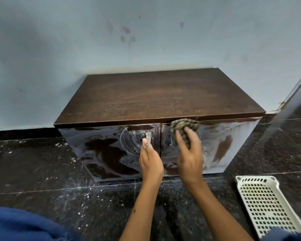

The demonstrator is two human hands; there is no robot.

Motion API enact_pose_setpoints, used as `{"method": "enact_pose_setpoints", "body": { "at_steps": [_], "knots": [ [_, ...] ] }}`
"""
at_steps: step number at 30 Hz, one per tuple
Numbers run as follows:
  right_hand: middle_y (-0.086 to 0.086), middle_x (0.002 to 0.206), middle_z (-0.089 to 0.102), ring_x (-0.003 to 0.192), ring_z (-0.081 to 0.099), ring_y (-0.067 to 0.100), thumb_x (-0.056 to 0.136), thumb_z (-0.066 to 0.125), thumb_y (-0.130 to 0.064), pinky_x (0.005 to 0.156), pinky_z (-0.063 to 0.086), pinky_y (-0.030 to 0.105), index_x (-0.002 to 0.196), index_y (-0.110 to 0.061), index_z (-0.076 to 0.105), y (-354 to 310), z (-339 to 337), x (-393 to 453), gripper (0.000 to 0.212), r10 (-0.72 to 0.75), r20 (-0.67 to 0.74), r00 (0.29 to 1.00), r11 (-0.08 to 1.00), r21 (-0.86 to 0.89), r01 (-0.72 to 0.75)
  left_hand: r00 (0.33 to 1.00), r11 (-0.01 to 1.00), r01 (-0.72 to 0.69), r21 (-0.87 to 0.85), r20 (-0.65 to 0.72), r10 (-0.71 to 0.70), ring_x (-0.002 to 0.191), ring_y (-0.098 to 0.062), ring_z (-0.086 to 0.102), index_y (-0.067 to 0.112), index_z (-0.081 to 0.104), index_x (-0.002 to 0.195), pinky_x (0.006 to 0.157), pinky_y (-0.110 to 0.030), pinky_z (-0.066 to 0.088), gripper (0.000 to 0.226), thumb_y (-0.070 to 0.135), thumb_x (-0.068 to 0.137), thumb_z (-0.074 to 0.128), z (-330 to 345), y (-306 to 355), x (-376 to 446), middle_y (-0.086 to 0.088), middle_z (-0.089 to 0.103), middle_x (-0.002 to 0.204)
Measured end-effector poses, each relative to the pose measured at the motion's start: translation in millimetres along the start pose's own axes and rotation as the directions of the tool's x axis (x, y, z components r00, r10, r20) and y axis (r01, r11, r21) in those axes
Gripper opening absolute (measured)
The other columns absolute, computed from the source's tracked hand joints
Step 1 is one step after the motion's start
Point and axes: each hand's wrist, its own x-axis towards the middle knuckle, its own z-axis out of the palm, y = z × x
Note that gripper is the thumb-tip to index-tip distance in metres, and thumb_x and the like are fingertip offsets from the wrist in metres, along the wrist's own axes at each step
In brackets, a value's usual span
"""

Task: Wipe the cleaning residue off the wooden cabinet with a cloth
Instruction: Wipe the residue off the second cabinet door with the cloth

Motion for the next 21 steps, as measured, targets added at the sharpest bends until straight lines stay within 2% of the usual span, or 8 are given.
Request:
{"method": "enact_pose_setpoints", "body": {
  "at_steps": [3, 6, 9, 11, 14, 16, 18, 21],
  "knots": [
    [0.021, 0.129, 0.057, 0.119, 0.054, 0.040, 0.074, 0.064, 0.010, 0.090, 0.051, 0.051, 0.119, -0.004, 0.064, -16, 13, -4, 0.047, -0.117, 0.085, 0.990, 0.981, -0.144, 0.128, 1.000, 1.000, -0.020, -0.005, 0.020, 0.020, 0.140, -0.016, 0.026, 0.020, 0.037, 0.143, 0.117, -0.038, 0.016, 0.059, 0.051, 0.097, 0.015, -1, -1, 1, 0.000, 0.034, 0.150],
    [0.018, 0.124, 0.061, 0.112, 0.060, 0.038, 0.079, 0.040, -0.002, 0.082, 0.055, 0.048, 0.114, -0.005, 0.068, -13, 9, -4, 0.045, -0.143, 0.055, 0.988, 0.961, -0.232, 0.152, 0.999, 1.000, -0.015, -0.027, 0.051, 0.016, 0.139, -0.016, 0.029, 0.018, 0.040, 0.141, 0.117, -0.037, 0.017, 0.059, 0.050, 0.098, 0.014, -4, -2, 5, -0.003, 0.037, 0.149],
    [0.020, 0.126, 0.060, 0.114, 0.057, 0.041, 0.077, 0.050, 0.007, 0.085, 0.053, 0.051, 0.116, -0.004, 0.066, -4, 2, -4, 0.044, -0.028, -0.024, 0.999, 0.965, -0.261, 0.021, 0.997, 0.999, 0.019, -0.032, 0.070, -0.017, 0.139, -0.016, 0.029, 0.018, 0.039, 0.142, 0.115, -0.035, 0.017, 0.061, 0.052, 0.097, 0.014, -7, -3, 6, -0.002, 0.036, 0.149],
    [0.022, 0.127, 0.058, 0.117, 0.054, 0.043, 0.067, 0.058, 0.018, 0.088, 0.050, 0.053, 0.117, -0.001, 0.065, -8, 2, 2, 0.054, 0.059, -0.080, 0.995, 0.970, -0.230, -0.076, 0.996, 1.000, -0.002, -0.015, 0.086, 0.003, 0.139, -0.014, 0.027, 0.021, 0.037, 0.143, 0.115, -0.034, 0.016, 0.060, 0.052, 0.097, 0.014, -6, -3, 4, 0.001, 0.034, 0.150],
    [0.021, 0.128, 0.058, 0.117, 0.055, 0.042, 0.075, 0.049, 0.010, 0.089, 0.049, 0.053, 0.119, -0.002, 0.065, -19, 8, 1, 0.048, -0.089, -0.004, 0.996, 0.969, -0.230, 0.086, 0.994, 0.997, -0.070, 0.026, 0.091, 0.068, 0.141, -0.010, 0.023, 0.022, 0.032, 0.145, 0.118, -0.033, 0.014, 0.057, 0.049, 0.098, 0.013, -4, -4, 2, 0.005, 0.030, 0.152],
    [0.018, 0.126, 0.060, 0.115, 0.058, 0.039, 0.073, 0.063, 0.006, 0.086, 0.053, 0.051, 0.117, -0.004, 0.067, -19, 10, -4, 0.045, -0.160, 0.086, 0.983, 0.958, -0.227, 0.176, 0.991, 0.994, -0.094, 0.063, 0.098, 0.088, 0.141, -0.008, 0.021, 0.022, 0.029, 0.146, 0.117, -0.031, 0.013, 0.057, 0.048, 0.098, 0.013, -4, -7, 1, 0.006, 0.027, 0.153],
    [0.019, 0.125, 0.061, 0.114, 0.058, 0.040, 0.069, 0.068, 0.008, 0.084, 0.053, 0.052, 0.115, -0.002, 0.067, -18, 8, -9, 0.047, -0.114, 0.112, 0.987, 0.967, -0.214, 0.136, 0.989, 0.991, -0.104, 0.087, 0.117, 0.093, 0.141, -0.008, 0.020, 0.023, 0.028, 0.147, 0.114, -0.025, 0.012, 0.057, 0.048, 0.098, 0.013, -5, -8, 2, 0.007, 0.026, 0.153],
    [0.024, 0.129, 0.055, 0.118, 0.053, 0.044, 0.074, 0.063, 0.016, 0.089, 0.050, 0.055, 0.121, 0.002, 0.061, -19, 7, -11, 0.050, 0.090, 0.003, 0.996, 0.991, -0.096, -0.089, 0.980, 0.978, -0.144, 0.153, 0.158, 0.120, 0.141, -0.007, 0.018, 0.025, 0.025, 0.147, 0.105, -0.018, 0.010, 0.057, 0.049, 0.097, 0.012, -7, -9, 2, 0.009, 0.022, 0.154]
  ]
}}
